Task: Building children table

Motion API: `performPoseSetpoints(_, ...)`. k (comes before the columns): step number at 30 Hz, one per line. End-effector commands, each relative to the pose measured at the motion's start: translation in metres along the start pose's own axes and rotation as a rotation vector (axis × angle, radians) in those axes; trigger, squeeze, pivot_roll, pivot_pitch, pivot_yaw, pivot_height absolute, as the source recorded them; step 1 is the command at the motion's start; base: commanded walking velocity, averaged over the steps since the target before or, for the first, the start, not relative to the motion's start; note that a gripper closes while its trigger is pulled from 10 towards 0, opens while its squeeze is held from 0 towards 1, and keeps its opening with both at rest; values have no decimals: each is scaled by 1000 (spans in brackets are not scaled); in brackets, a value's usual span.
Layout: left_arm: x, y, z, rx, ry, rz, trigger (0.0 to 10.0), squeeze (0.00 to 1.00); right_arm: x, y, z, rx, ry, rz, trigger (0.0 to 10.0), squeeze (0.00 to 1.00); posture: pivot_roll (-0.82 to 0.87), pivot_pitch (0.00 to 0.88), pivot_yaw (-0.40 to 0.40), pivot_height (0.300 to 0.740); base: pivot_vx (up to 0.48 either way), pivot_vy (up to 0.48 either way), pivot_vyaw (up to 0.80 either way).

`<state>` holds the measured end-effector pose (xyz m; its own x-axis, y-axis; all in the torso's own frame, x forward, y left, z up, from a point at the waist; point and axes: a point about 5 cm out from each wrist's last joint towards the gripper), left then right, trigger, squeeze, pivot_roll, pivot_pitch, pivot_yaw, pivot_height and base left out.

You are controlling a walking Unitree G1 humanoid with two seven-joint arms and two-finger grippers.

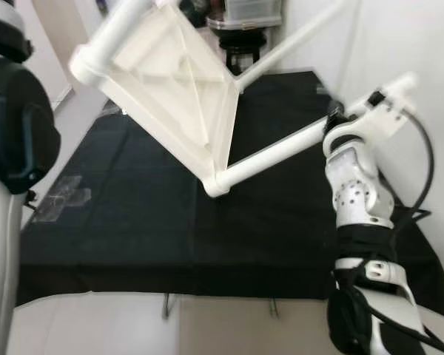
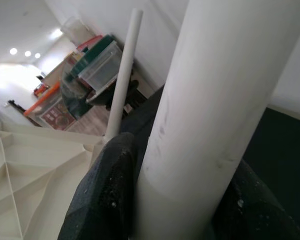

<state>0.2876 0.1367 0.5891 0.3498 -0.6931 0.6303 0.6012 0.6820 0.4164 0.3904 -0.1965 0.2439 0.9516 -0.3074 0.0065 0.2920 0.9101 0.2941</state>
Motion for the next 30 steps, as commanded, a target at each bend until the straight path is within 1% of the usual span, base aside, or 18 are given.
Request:
performPoseSetpoints(1, -9, 8, -17, -57, 51, 17, 10000, 0, -31, -67, -140, -393, 582, -195, 10000, 0, 88, 238, 36, 740, 0, 0, 0)
performPoseSetpoints(6, -13, 10, -21, -90, 62, -1, 10000, 0, -34, -78, -149, -399, 615, -234, 10000, 0, 101, 271, 40, 740, 0, 0, 0)
performPoseSetpoints(8, -23, 12, -35, -170, 91, -24, 10000, 0, -44, -91, -167, -427, 670, -267, 10000, 0, 114, 319, 45, 740, 0, 0, 0)
performPoseSetpoints(10, -33, 10, -47, -227, 117, -50, 10000, 0, -52, -99, -179, -455, 706, -273, 10000, 0, 121, 333, 46, 740, 0, 0, 0)
performPoseSetpoints(11, -33, 10, -47, -227, 117, -50, 10000, 0, -52, -99, -179, -455, 706, -273, 10000, 0, 121, 333, 46, 740, 0, 0, 0)
performPoseSetpoints(13, -44, 5, -61, -288, 148, -70, 10000, 0, -60, -107, -188, -479, 742, -281, 10000, 0, 136, 380, 45, 740, 0, 0, 0)
performPoseSetpoints(14, -44, 5, -61, -288, 148, -70, 10000, 0, -60, -107, -188, -479, 742, -281, 10000, 0, 136, 380, 45, 740, 0, 0, 0)
performPoseSetpoints(16, -60, -3, -77, -356, 182, -79, 10000, 0, -69, -117, -198, -506, 779, -295, 10000, 0, 145, 408, 43, 740, 0, 0, 0)
performPoseSetpoints(17, -71, -11, -89, -403, 198, -69, 10000, 0, -74, -124, -202, -519, 798, -307, 10000, 0, 158, 440, 39, 740, 0, 0, 0)
performPoseSetpoints(19, -71, -11, -89, -403, 198, -69, 10000, 0, -74, -124, -202, -519, 798, -307, 10000, 0, 158, 440, 39, 740, 0, 0, 0)
performPoseSetpoints(21, -91, -24, -103, -467, 221, -39, 10000, 0, -80, -132, -207, -533, 813, -314, 10000, 0, 171, 480, 44, 740, 0, 0, 0)
performPoseSetpoints(22, -91, -24, -103, -467, 221, -39, 10000, 0, -80, -132, -207, -533, 813, -314, 10000, 0, 171, 480, 44, 740, 0, 0, 0)
performPoseSetpoints(24, -98, -30, -106, -484, 235, -25, 10000, 0, -82, -135, -208, -537, 817, -315, 10000, 0, 175, 492, 45, 740, 0, 0, 0)
performPoseSetpoints(26, -114, -40, -113, -515, 255, 19, 10000, 0, -84, -138, -209, -543, 817, -313, 10000, 0, 180, 513, 46, 740, 0, 0, 0)
performPoseSetpoints(27, -114, -40, -113, -515, 255, 19, 10000, 0, -84, -138, -209, -543, 817, -313, 10000, 0, 180, 513, 46, 740, 0, 0, 0)
performPoseSetpoints(28, -121, -45, -115, -517, 269, 37, 10000, 0, -85, -140, -210, -542, 816, -311, 10000, 0, 184, 523, 48, 740, 0, 0, 0)
performPoseSetpoints(29, -129, -51, -118, -533, 276, 67, 10000, 0, -84, -141, -210, -535, 803, -297, 10000, 67, 185, 541, 45, 740, 0, 0, 0)
performPoseSetpoints(30, -129, -51, -118, -533, 276, 67, 10000, 0, -84, -141, -210, -535, 803, -297, 10000, 67, 185, 541, 45, 740, 0, 0, 0)
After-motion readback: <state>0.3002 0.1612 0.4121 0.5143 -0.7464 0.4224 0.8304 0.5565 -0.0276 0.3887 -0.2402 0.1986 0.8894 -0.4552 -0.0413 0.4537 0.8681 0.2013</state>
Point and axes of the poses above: a point about 5 cm out from each wrist's last joint towards the gripper, its own x axis pointing out of the wrist towards the gripper, its own z axis along the axis of the wrist's last joint, y = z × x, and after that the axes turned 15 degrees about -x, right-handed
